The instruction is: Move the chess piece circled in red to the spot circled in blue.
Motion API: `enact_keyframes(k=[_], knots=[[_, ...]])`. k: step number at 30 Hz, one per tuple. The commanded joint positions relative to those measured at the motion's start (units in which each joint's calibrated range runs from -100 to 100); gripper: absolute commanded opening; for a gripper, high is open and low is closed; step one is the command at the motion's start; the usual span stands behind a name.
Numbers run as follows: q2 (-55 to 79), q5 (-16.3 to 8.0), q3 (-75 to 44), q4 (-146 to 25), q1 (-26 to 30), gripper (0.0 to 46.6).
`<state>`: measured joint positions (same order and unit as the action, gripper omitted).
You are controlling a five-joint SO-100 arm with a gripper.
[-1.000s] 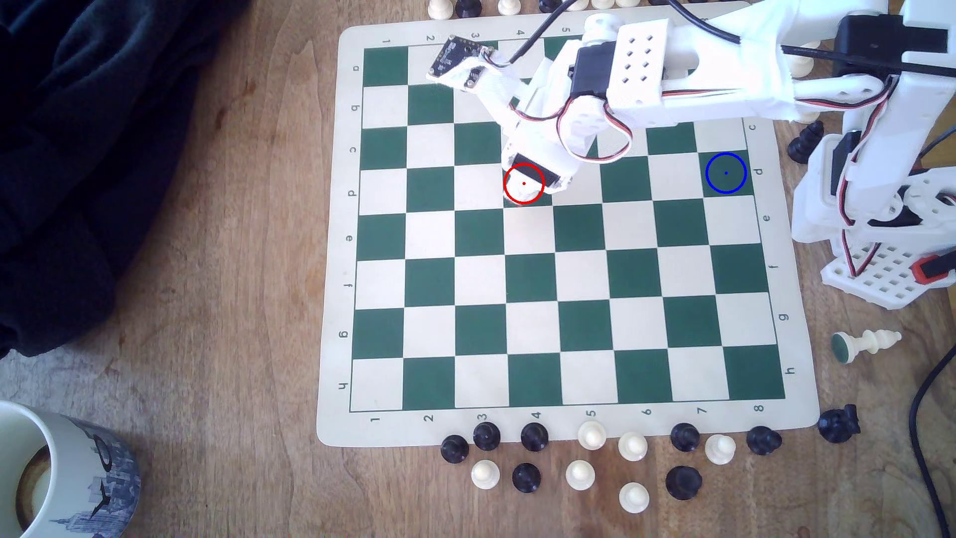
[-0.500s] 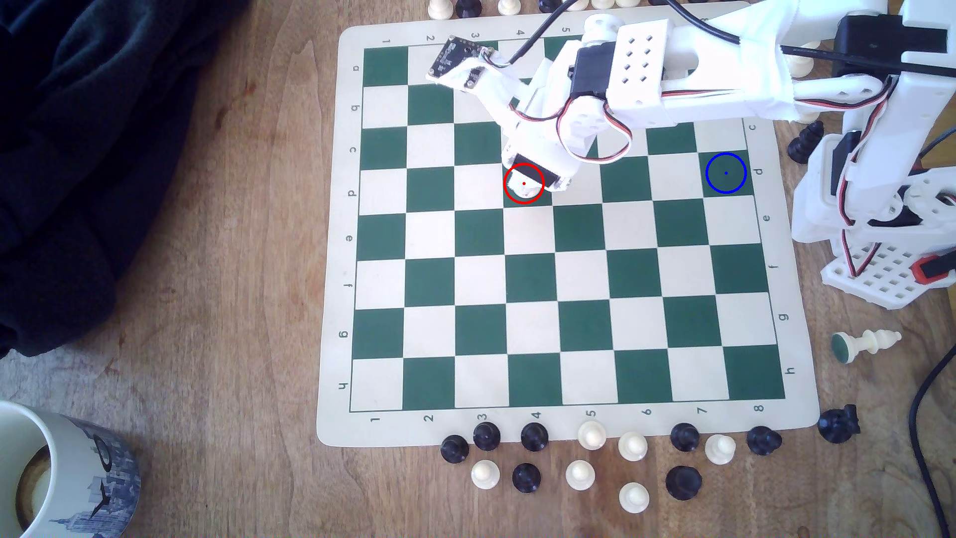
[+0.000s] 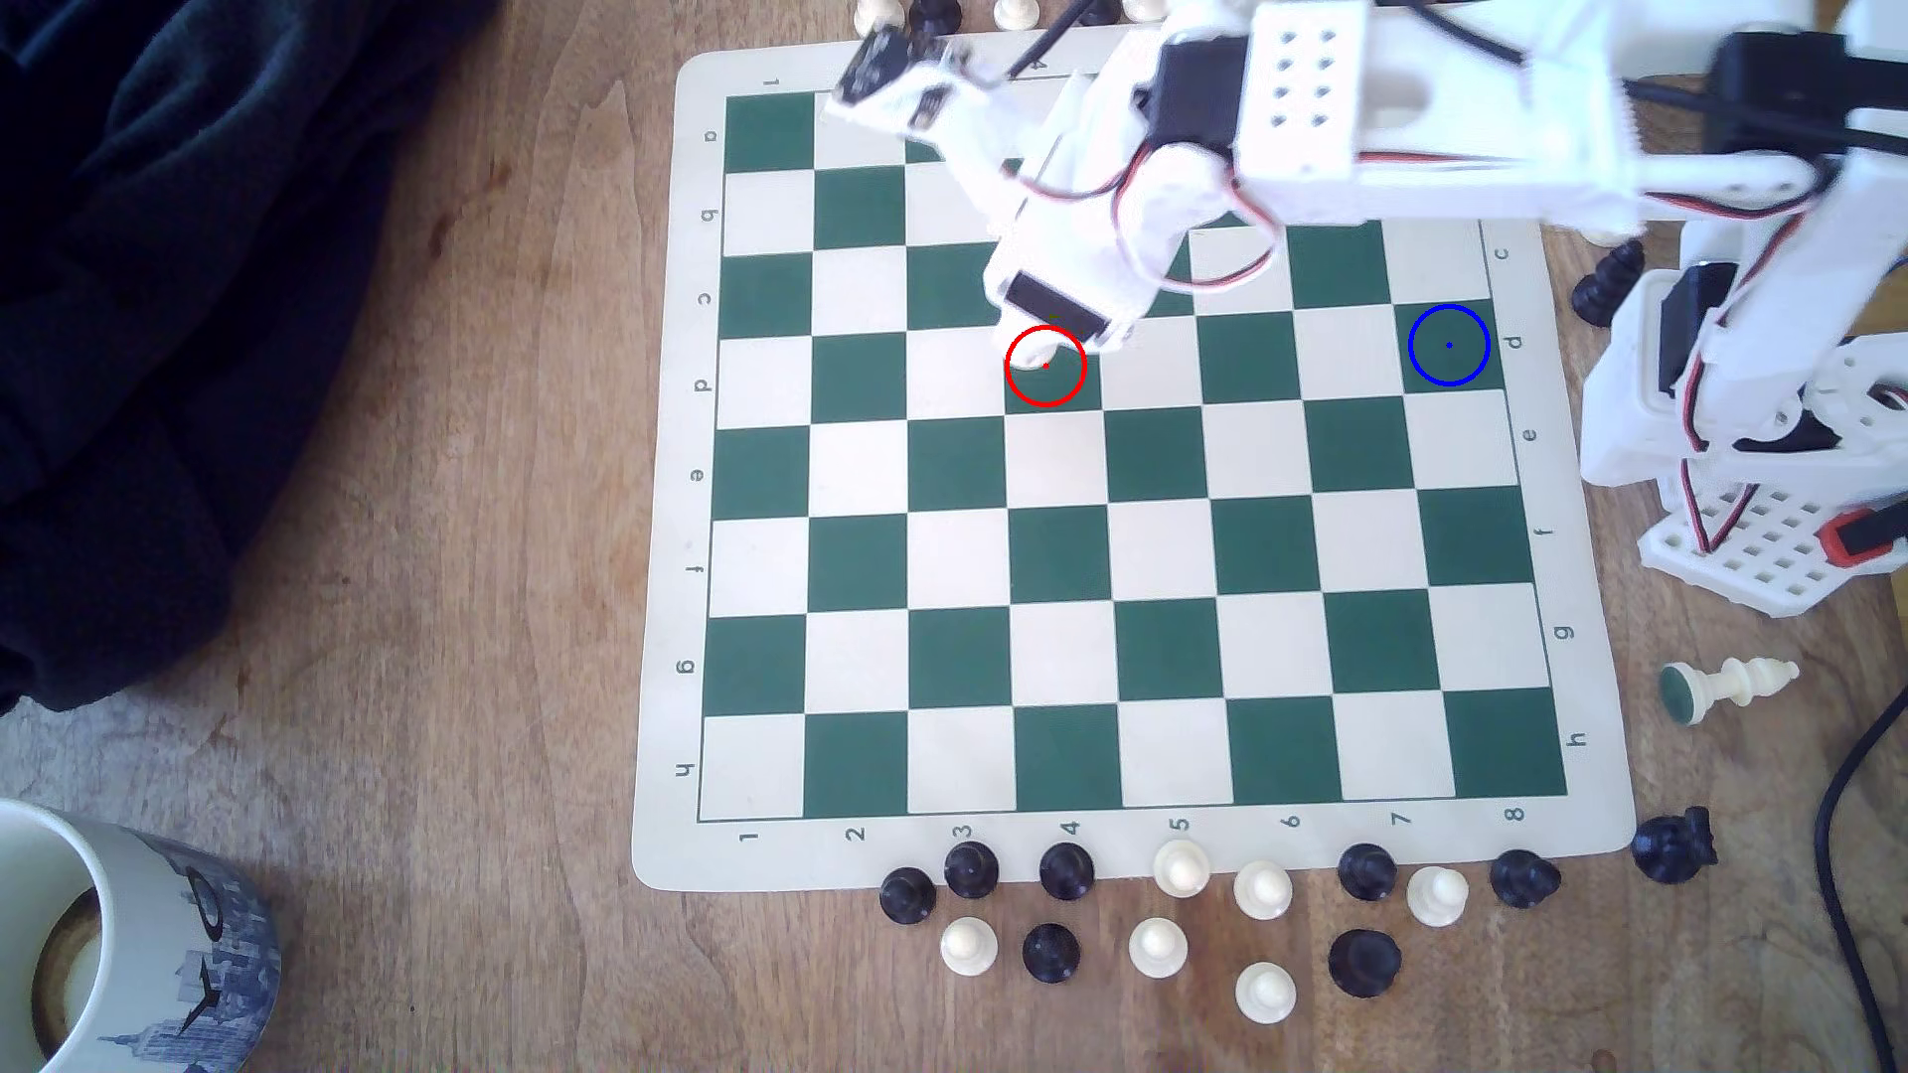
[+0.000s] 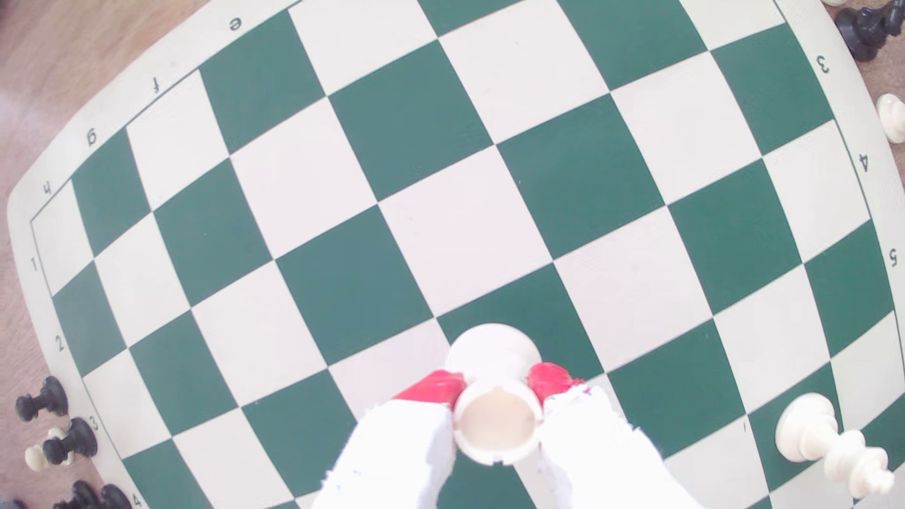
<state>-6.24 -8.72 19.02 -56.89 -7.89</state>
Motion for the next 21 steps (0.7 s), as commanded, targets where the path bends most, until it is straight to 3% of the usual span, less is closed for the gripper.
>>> enact_keyframes(k=[1,11,15,21], knots=[[-20.16,-0.05,6.0,-1.58,-0.36,0.2],[-45.12,-0.1,29.21,-8.79,-5.6,0.2],[-51.57,-0.15,34.92,-10.84,-10.29,0.2],[-62.77,0.98,41.9,-17.55,-12.88,0.2]])
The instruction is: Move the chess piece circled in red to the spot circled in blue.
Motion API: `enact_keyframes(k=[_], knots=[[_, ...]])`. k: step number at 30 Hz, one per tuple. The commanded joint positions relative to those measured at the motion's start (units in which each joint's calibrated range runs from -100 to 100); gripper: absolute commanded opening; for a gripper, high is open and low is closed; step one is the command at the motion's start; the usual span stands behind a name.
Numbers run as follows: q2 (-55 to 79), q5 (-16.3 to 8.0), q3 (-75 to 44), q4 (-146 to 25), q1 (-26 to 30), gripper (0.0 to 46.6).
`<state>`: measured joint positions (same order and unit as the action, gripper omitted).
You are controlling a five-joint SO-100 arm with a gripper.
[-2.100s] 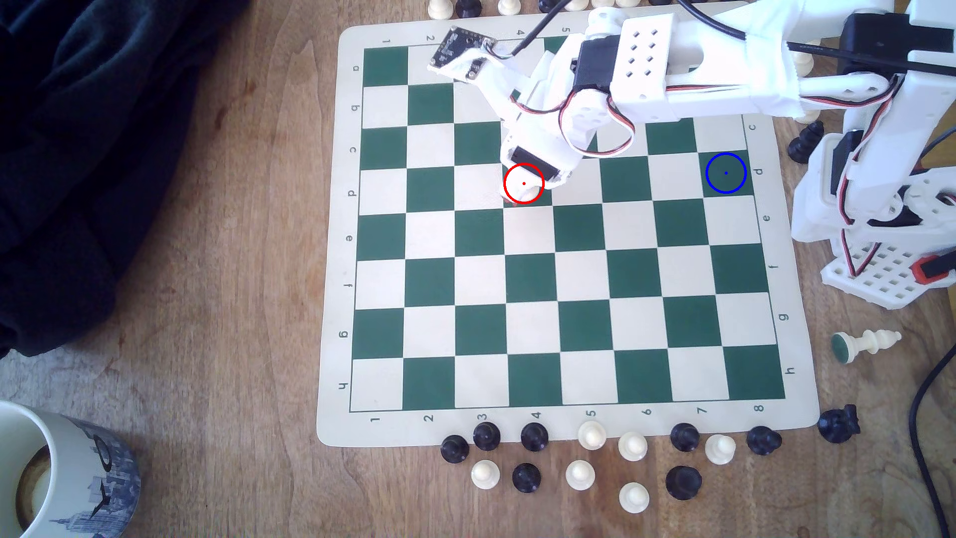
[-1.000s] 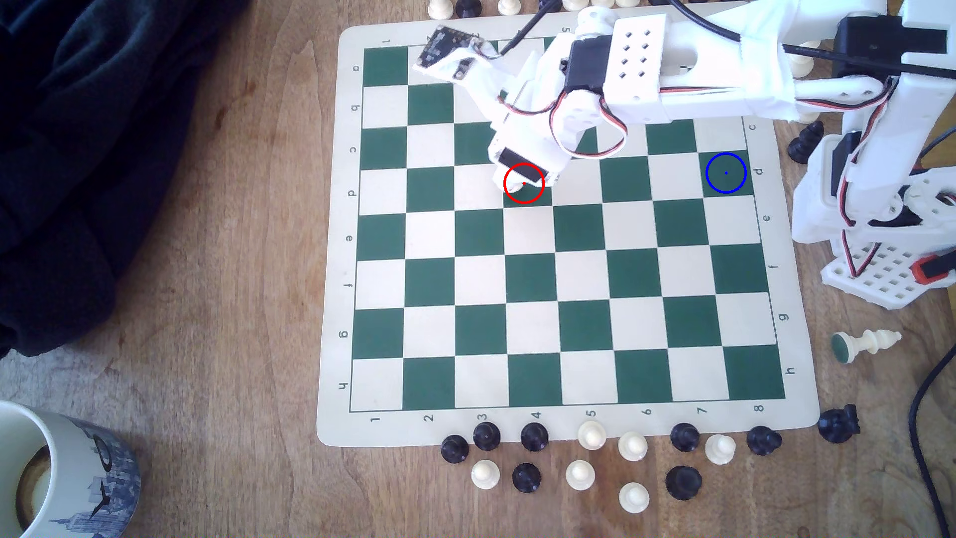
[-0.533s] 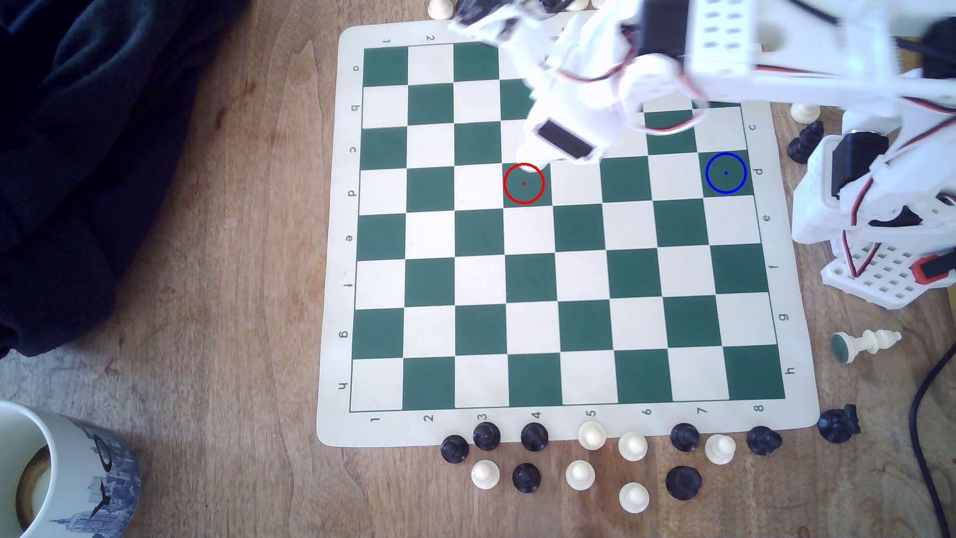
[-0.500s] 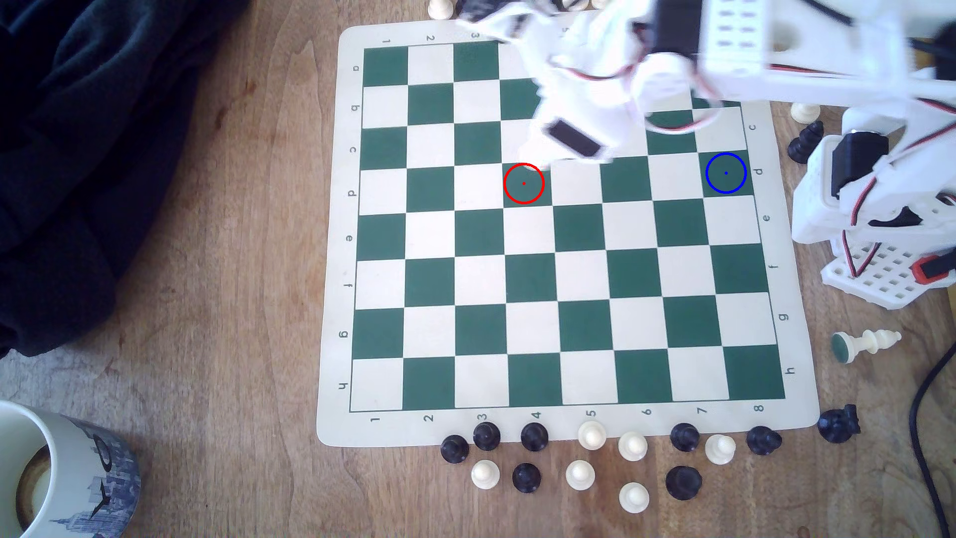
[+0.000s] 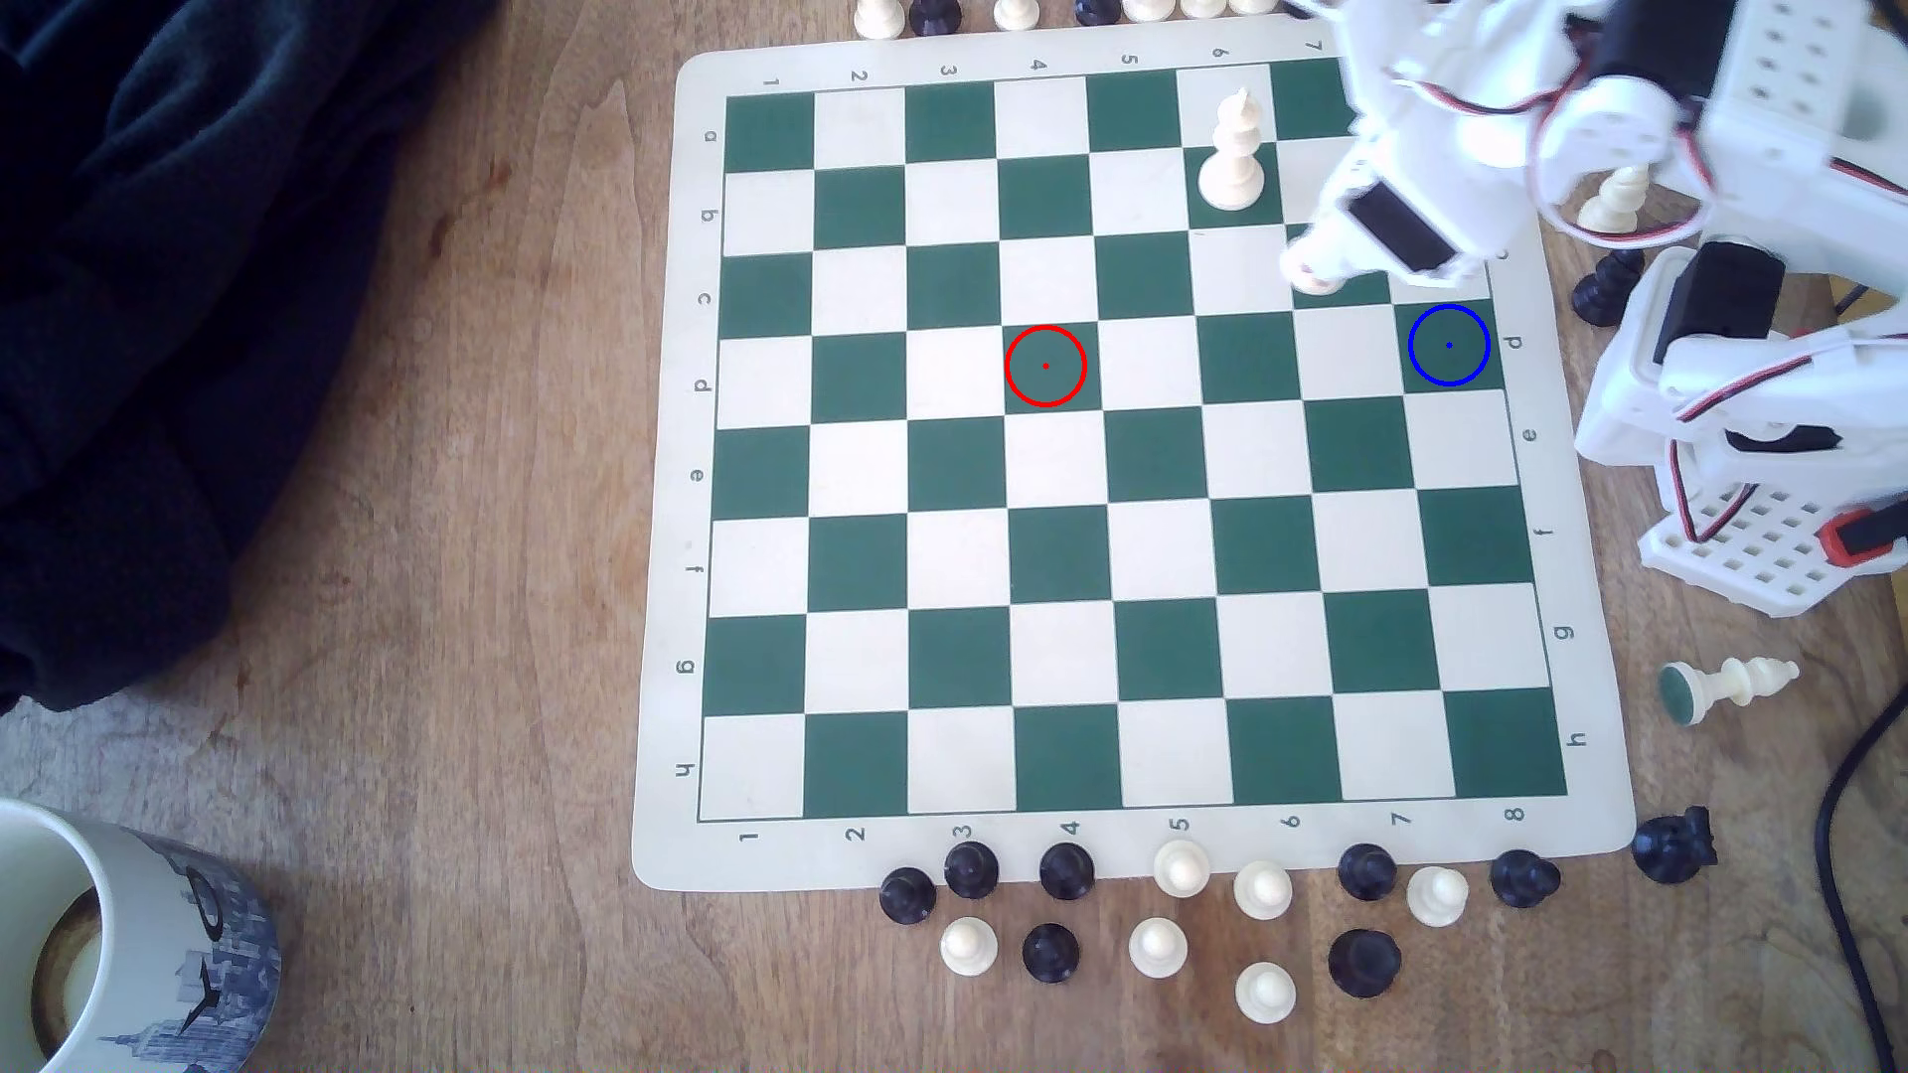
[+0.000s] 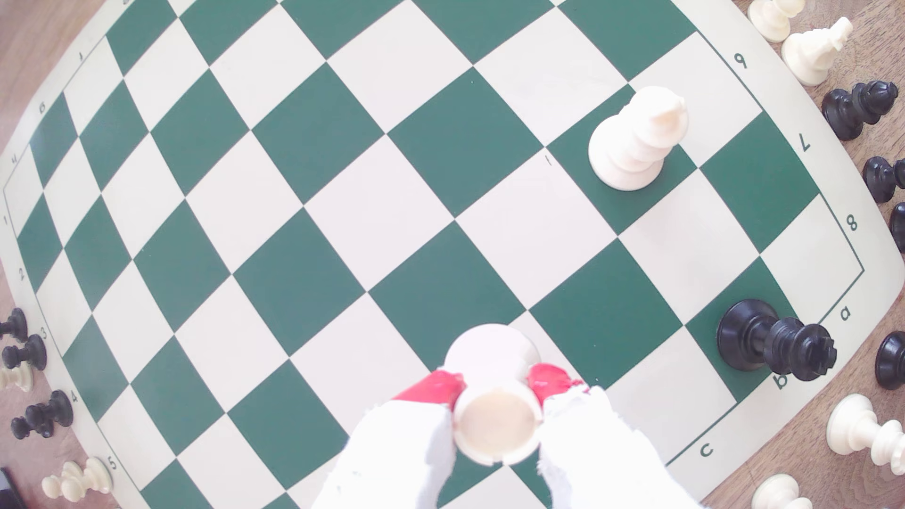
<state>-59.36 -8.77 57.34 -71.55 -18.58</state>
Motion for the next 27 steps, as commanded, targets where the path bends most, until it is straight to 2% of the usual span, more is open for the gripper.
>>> enact_keyframes(k=[1,7,17,27], knots=[[-11.01,1.32,4.85,-3.38,-2.65,0.2],[-18.4,3.17,14.1,-8.22,-8.44,0.3],[-18.06,4.0,19.08,-7.56,-8.21,0.3],[-18.14,3.57,24.25,-3.71,-6.41,0.3]])
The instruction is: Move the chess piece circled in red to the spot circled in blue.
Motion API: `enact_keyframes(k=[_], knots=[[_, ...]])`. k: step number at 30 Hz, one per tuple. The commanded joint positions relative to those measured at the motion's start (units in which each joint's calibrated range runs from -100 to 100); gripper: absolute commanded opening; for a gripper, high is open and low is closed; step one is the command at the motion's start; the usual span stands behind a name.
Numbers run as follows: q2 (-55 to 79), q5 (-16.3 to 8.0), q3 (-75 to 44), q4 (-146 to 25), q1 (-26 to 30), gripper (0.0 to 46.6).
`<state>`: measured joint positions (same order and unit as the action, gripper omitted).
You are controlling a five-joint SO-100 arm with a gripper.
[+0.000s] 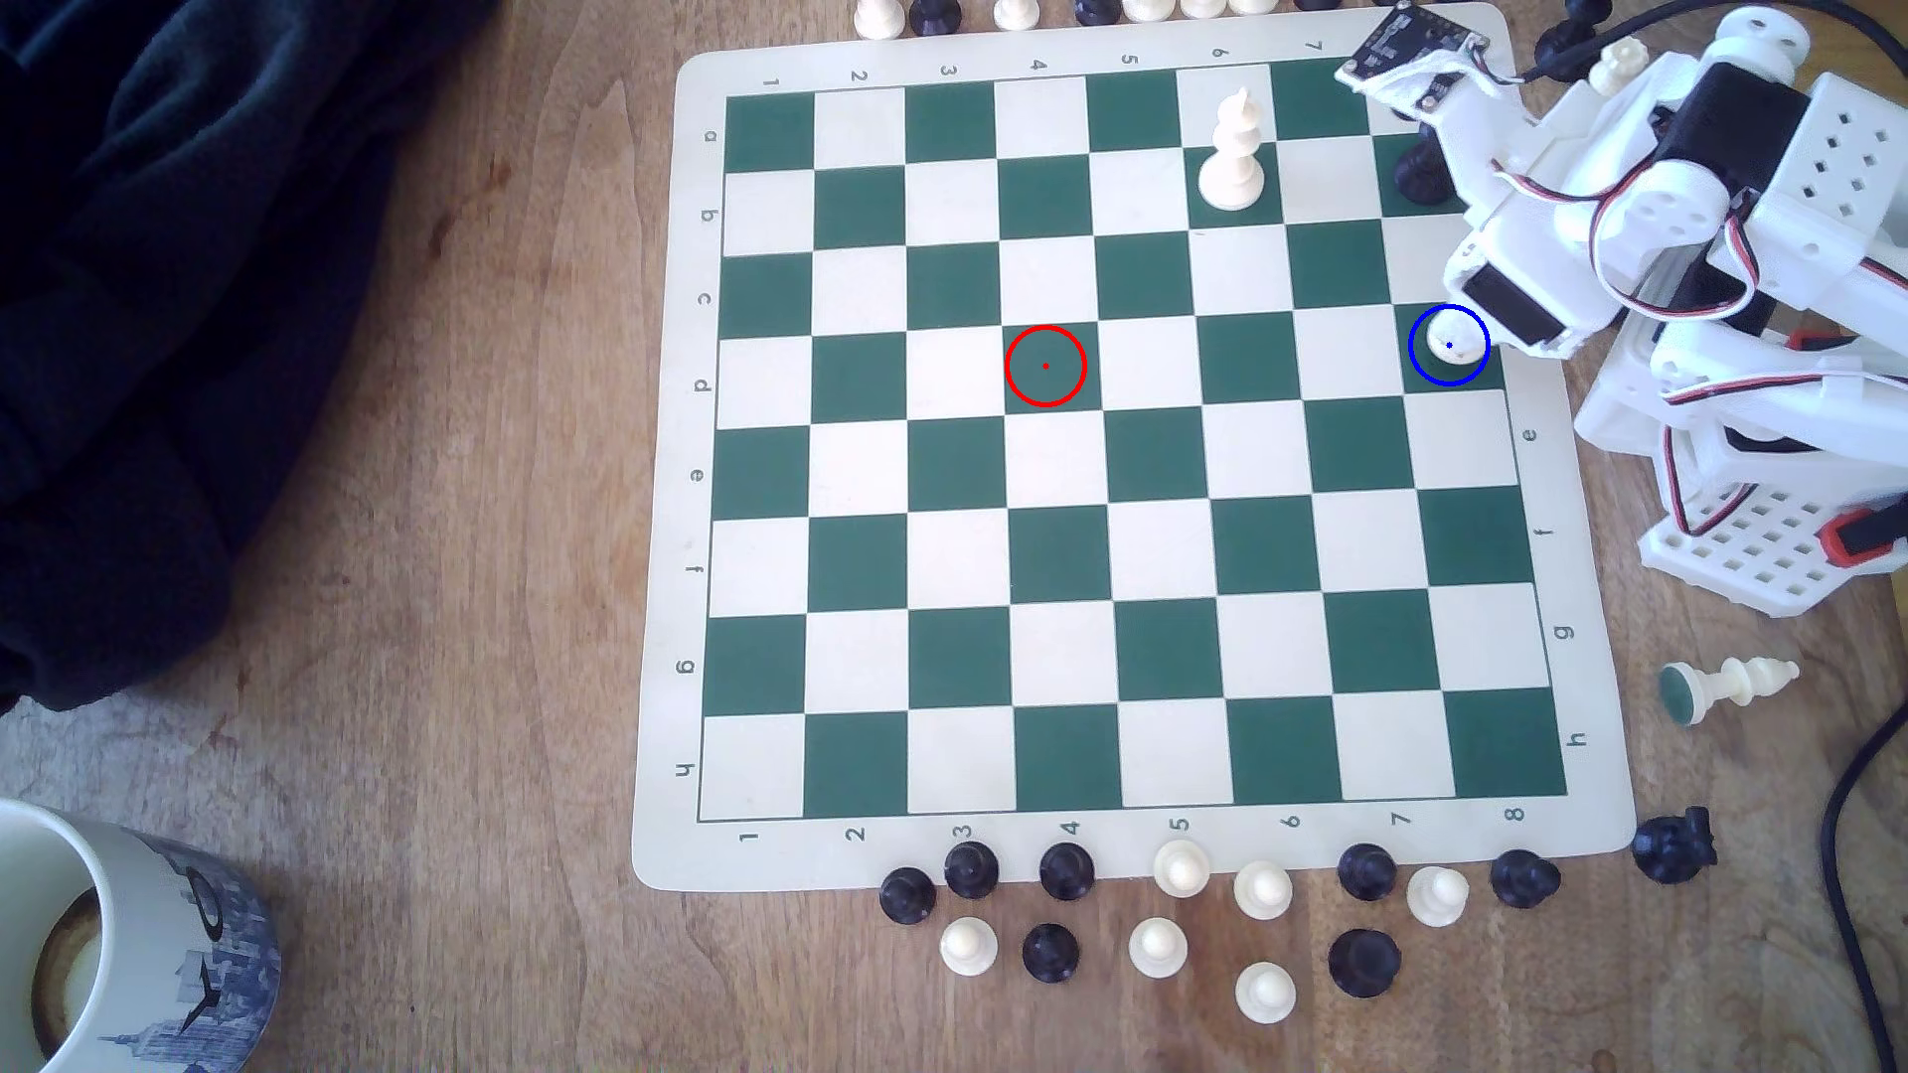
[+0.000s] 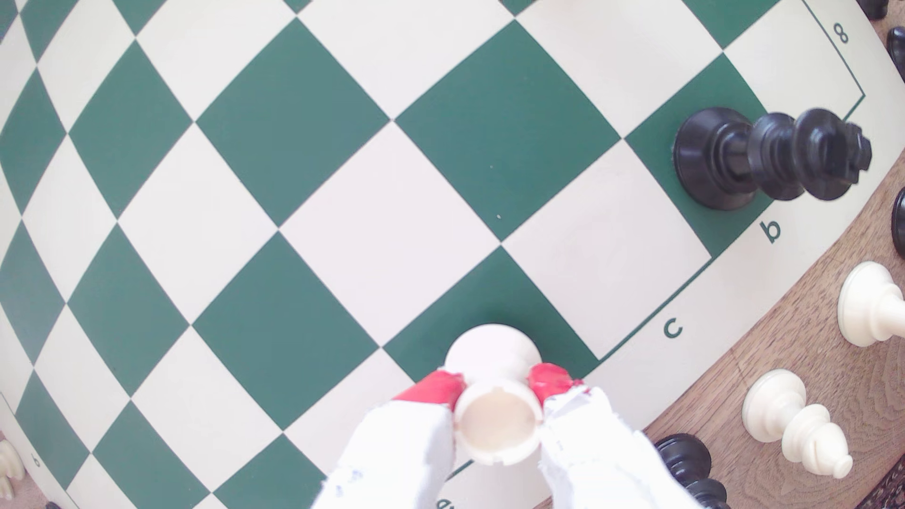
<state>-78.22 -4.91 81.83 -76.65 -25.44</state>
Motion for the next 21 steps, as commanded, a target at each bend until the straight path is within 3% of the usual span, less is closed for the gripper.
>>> enact_keyframes(k=[1,15,21], knots=[[0.8,-0.29,0.03,1.47,0.53,0.3],[3.26,0.1,3.57,4.83,0.45,0.3],[4.28,0.39,3.66,4.83,0.45,2.9]])
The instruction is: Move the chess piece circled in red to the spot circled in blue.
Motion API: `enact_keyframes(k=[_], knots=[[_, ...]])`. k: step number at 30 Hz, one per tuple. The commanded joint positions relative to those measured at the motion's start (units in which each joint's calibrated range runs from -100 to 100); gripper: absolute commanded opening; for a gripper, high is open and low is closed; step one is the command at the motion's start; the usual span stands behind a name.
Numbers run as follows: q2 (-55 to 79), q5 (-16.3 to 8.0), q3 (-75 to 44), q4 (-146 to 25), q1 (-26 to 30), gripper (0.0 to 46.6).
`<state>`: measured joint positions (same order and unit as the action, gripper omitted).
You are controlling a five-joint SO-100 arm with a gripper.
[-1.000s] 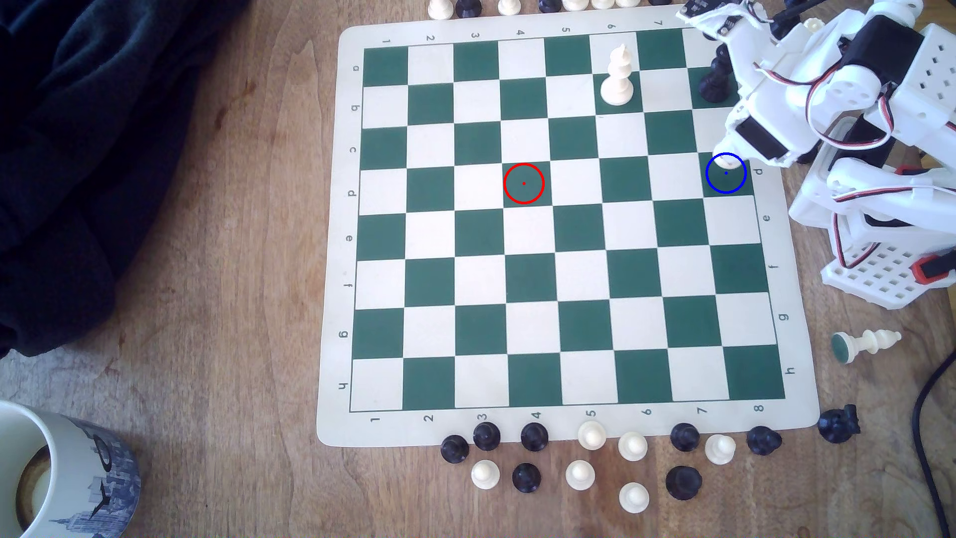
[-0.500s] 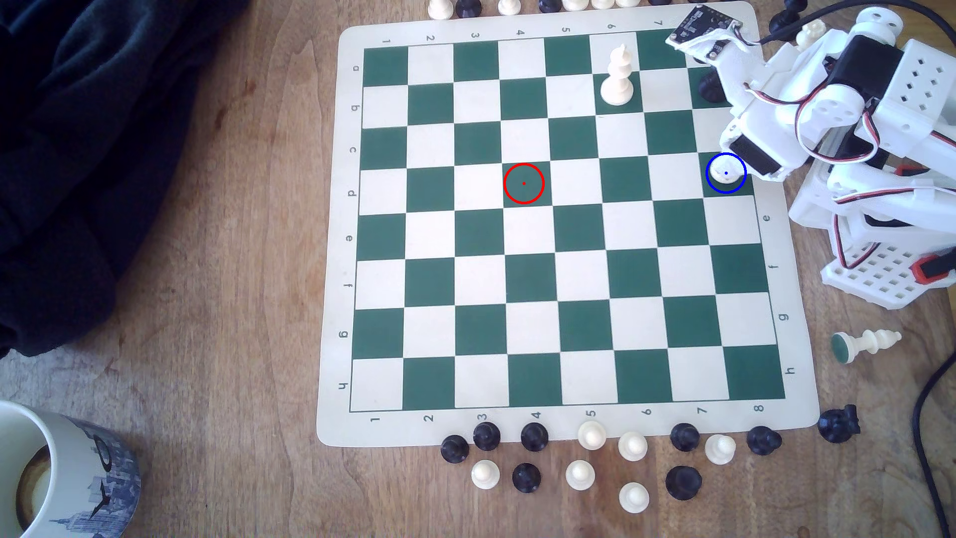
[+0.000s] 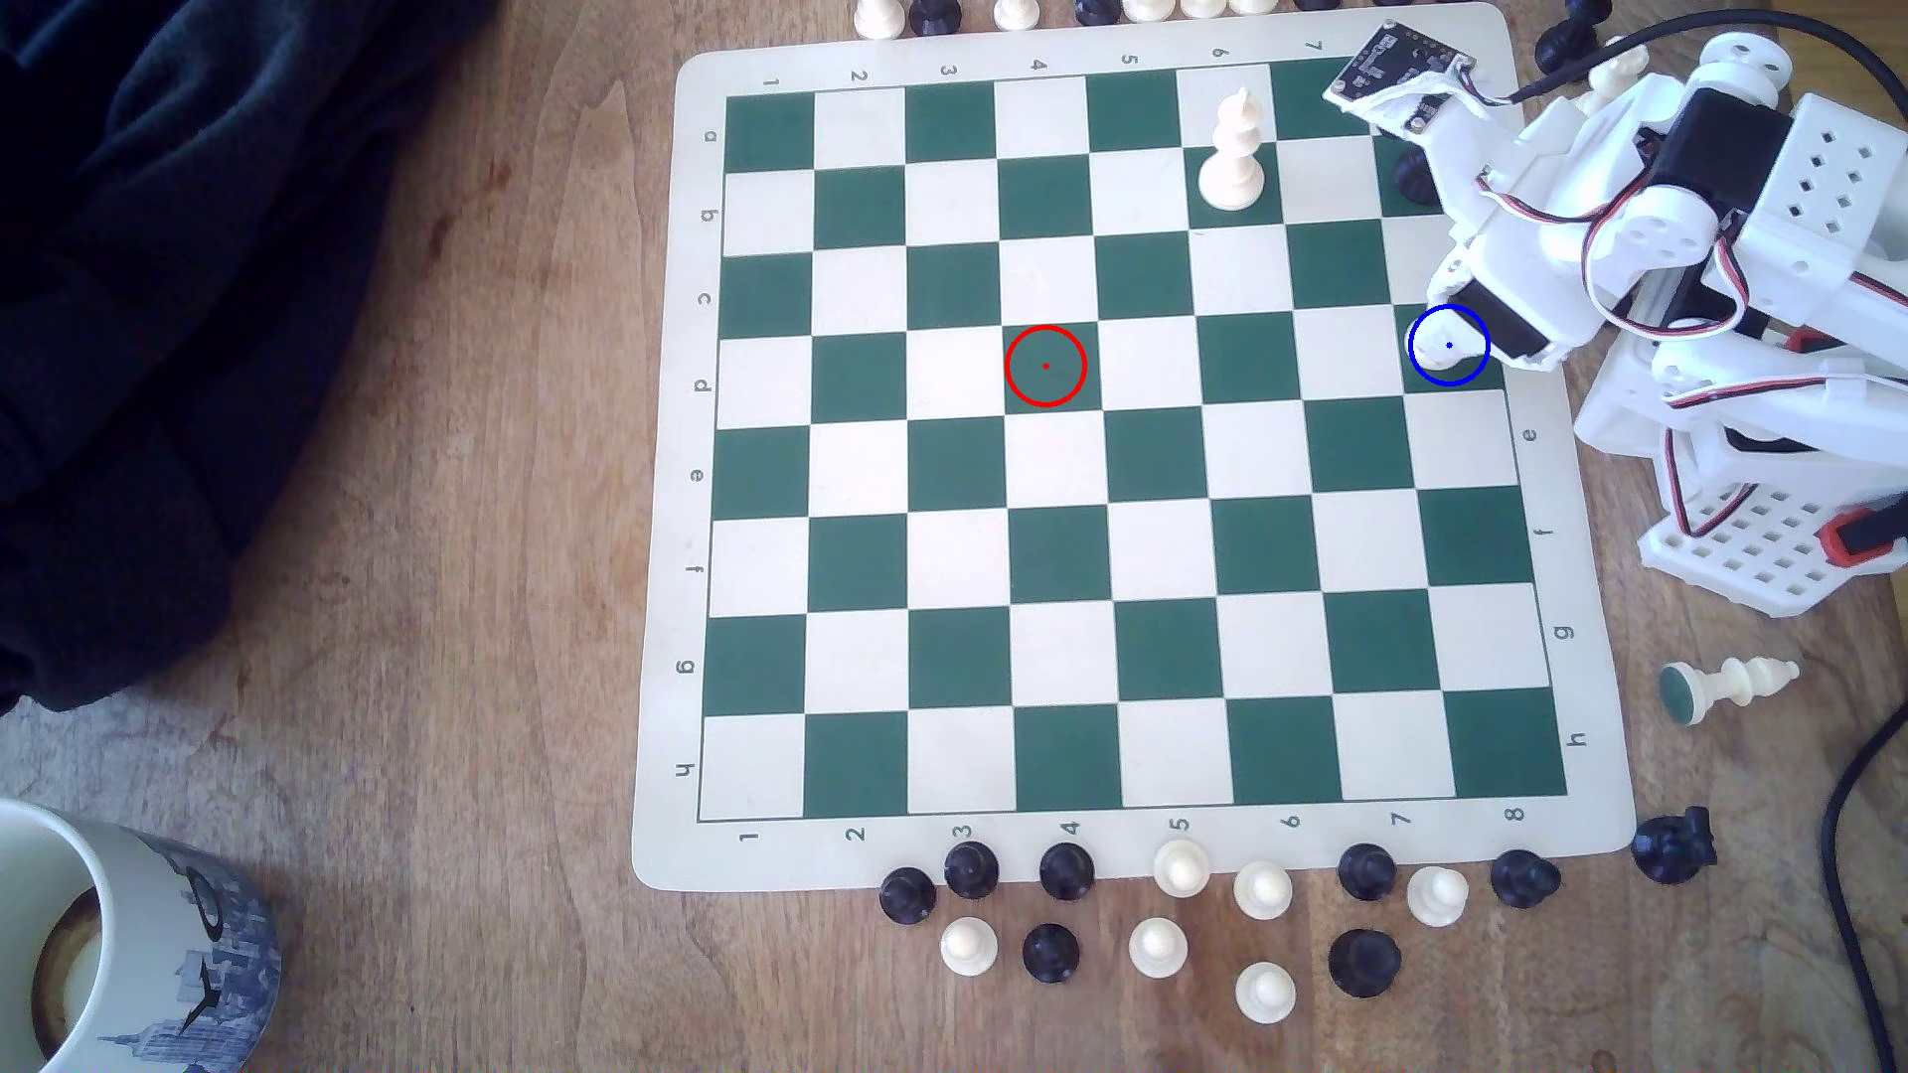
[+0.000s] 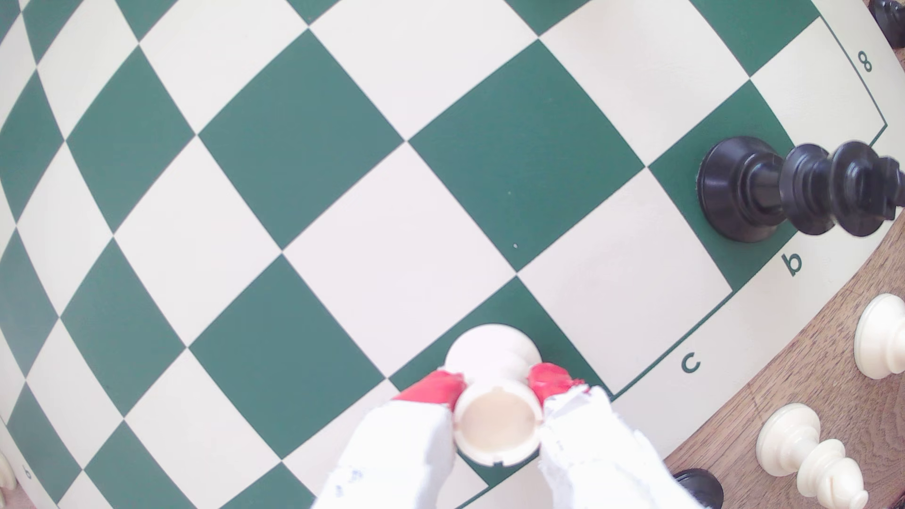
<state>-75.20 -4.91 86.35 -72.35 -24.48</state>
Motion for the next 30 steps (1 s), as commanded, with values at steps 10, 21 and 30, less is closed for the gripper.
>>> enact_keyframes(k=[10,21,30], knots=[[2.11,1.03,-0.86,0.44,-1.13,0.3],[0.67,2.88,-1.68,-1.93,-3.01,0.3],[0.33,3.27,-1.86,-2.67,-3.24,0.4]])
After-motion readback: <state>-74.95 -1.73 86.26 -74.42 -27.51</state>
